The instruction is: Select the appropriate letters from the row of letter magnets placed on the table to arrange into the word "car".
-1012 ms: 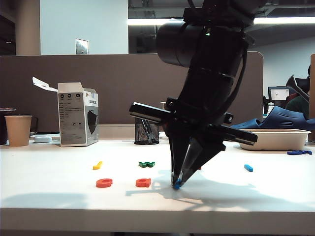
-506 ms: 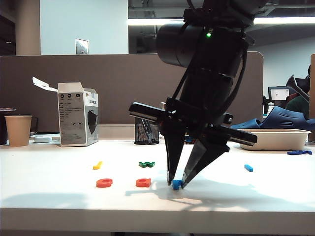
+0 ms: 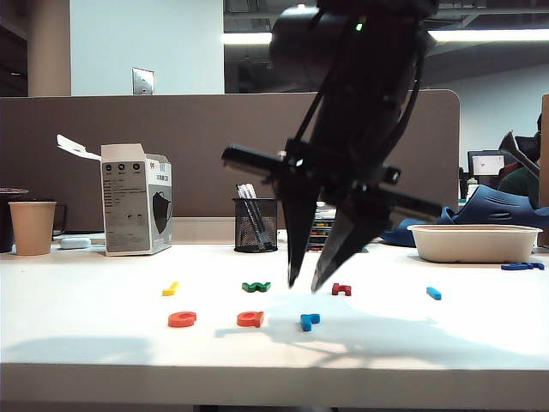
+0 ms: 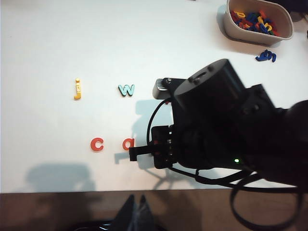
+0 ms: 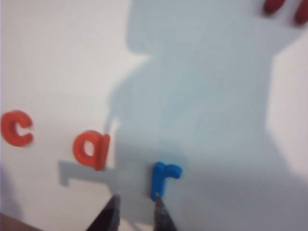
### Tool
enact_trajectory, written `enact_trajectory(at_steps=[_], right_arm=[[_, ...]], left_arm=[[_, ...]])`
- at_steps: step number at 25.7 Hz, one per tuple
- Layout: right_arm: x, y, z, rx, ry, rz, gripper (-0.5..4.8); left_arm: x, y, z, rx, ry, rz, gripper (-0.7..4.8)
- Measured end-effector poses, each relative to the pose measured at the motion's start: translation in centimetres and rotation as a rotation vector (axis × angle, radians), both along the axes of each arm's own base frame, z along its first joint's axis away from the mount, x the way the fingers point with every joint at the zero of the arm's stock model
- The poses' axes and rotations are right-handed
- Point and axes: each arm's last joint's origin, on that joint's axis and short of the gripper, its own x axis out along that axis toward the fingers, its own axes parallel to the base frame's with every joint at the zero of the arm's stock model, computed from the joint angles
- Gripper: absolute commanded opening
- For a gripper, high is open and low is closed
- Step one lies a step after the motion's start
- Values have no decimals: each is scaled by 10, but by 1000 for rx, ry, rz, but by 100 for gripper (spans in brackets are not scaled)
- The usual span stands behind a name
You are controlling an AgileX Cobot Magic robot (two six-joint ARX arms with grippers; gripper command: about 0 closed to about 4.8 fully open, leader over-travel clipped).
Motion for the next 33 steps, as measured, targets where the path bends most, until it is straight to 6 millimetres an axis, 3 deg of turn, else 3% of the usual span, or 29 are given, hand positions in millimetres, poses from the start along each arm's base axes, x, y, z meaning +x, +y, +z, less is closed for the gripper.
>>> enact_trajectory(at_steps=[5, 10, 15, 18, 22, 24, 29, 33], right_arm=[[3, -19, 33, 42, -107, -58, 87], [4, -48, 67, 73, -229, -65, -1], [-1, -74, 98, 70, -370, -1, -6], [-6, -107, 122, 63, -467, -39, -6], [-26, -156, 160, 42, -646, -118, -6], [-35, -171, 170, 34, -697, -164, -6], [-65, -199, 194, -7, -844, -216, -6], [-102, -217, 208, -63, -1000, -246, -6]], left_arm=[[0, 0, 0, 0, 0, 0, -5], [0, 0, 0, 0, 0, 0, -5], [0, 0, 0, 0, 0, 0, -5], [0, 0, 0, 0, 0, 0, -5], [0, 0, 0, 0, 0, 0, -5], [0, 0, 0, 0, 0, 0, -5], [0, 0, 0, 0, 0, 0, -5], [0, 0, 0, 0, 0, 0, -5]])
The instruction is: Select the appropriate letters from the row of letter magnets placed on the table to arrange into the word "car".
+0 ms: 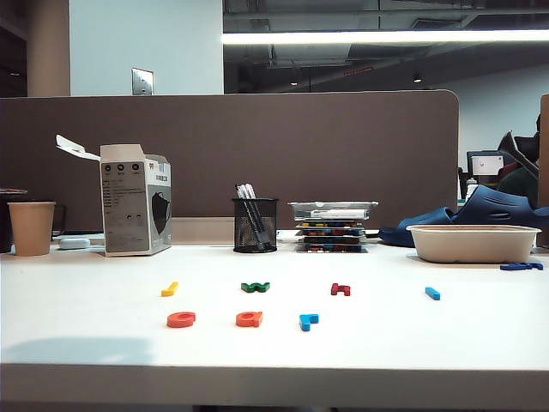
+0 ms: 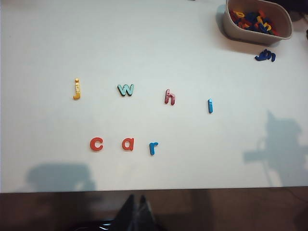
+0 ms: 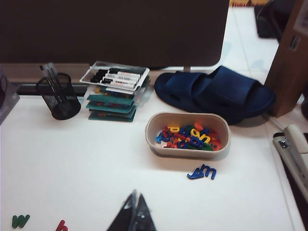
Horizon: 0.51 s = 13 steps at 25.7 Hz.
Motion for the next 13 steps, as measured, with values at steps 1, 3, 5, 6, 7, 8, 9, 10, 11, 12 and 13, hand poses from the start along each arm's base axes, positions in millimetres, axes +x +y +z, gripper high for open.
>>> enact_trajectory(at_steps=[1, 3, 5, 6, 7, 8, 9, 10, 11, 12, 13], right_arm=[[-5, -2, -2, -3, -14, -6, -6], [-16, -5, -10, -4, -43, -23, -6], [-28, -7, -31, 0, -70, -26, -6], [-33, -7, -47, 4, -75, -14, -6], [-37, -7, -59, 4, -76, -12, -6], [-42, -7, -70, 5, -91, -12, -6], [-45, -8, -77, 6, -123, -11, -6], [-50, -7, -90, 12, -167, 5, -6], [-53, -7, -97, 14, -184, 9, -6], [-53, -7, -108, 16, -211, 10, -6], [-53, -7, -114, 19, -224, 8, -6]], left_arm=[[0, 0, 0, 0, 0, 0, -5], [0, 0, 0, 0, 0, 0, -5], [0, 0, 0, 0, 0, 0, -5], [0, 0, 0, 0, 0, 0, -5], [0, 0, 0, 0, 0, 0, -5], [0, 0, 0, -1, 0, 0, -5], [0, 0, 0, 0, 0, 0, -5], [0, 0, 0, 0, 0, 0, -5], [0, 0, 0, 0, 0, 0, -5], [0, 0, 0, 0, 0, 0, -5], [0, 0, 0, 0, 0, 0, -5]])
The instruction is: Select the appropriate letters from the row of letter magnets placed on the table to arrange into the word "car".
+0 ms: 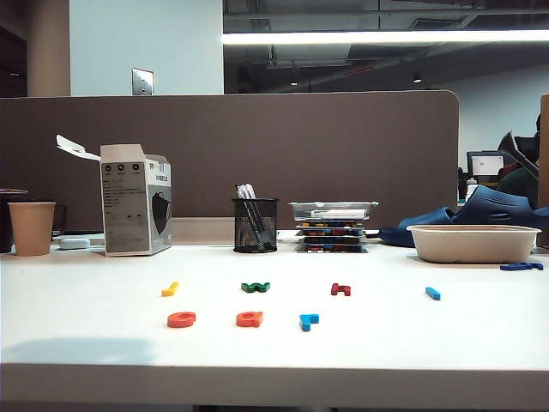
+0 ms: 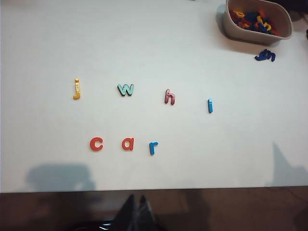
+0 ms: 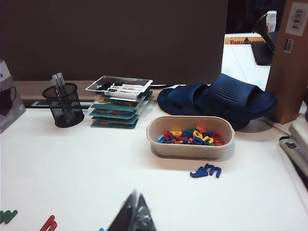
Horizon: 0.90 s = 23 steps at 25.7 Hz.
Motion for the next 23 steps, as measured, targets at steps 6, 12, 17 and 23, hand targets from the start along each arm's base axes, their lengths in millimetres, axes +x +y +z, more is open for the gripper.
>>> enact_trajectory(at_steps=[6, 12, 17, 23], right_arm=[[-12, -4, -46, 30, -141, -10, -6], [-6, -4, -78, 33, -126, -8, -6], [4, -5, -111, 28, -77, -34, -6], [7, -5, -126, -18, -45, -29, -6]], left_arm=[[0, 0, 0, -1, 0, 0, -5], [0, 0, 0, -1, 0, 0, -5], [0, 0, 0, -1, -1, 0, -6], [0, 0, 0, -1, -1, 0, -5]])
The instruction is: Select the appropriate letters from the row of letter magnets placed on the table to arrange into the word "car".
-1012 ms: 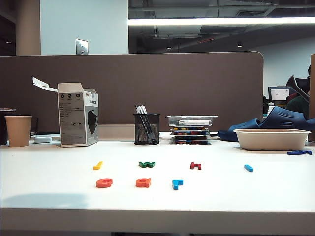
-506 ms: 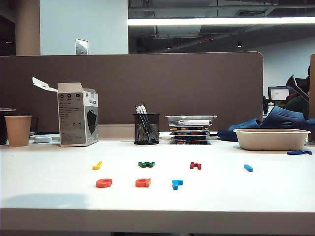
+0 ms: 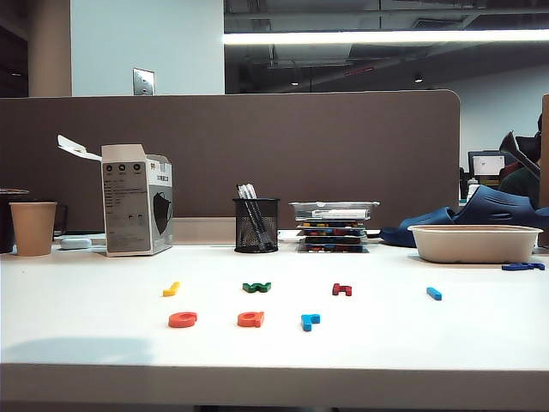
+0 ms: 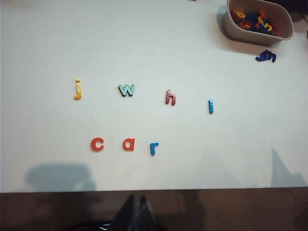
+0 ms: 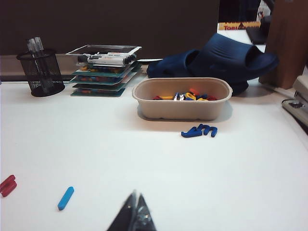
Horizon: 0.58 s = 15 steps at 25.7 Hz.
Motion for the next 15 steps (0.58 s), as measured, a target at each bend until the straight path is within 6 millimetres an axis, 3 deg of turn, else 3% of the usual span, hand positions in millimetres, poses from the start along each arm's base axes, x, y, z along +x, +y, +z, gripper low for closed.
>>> enact_trajectory(at_steps=[12, 15], right_arm=[[0, 0, 0, -27, 1, 1, -5], [0, 0, 0, -27, 1, 1, -5]], left_arm=[[0, 0, 0, 0, 0, 0, -6], [2, -2, 3, 2, -72, 20, -6]])
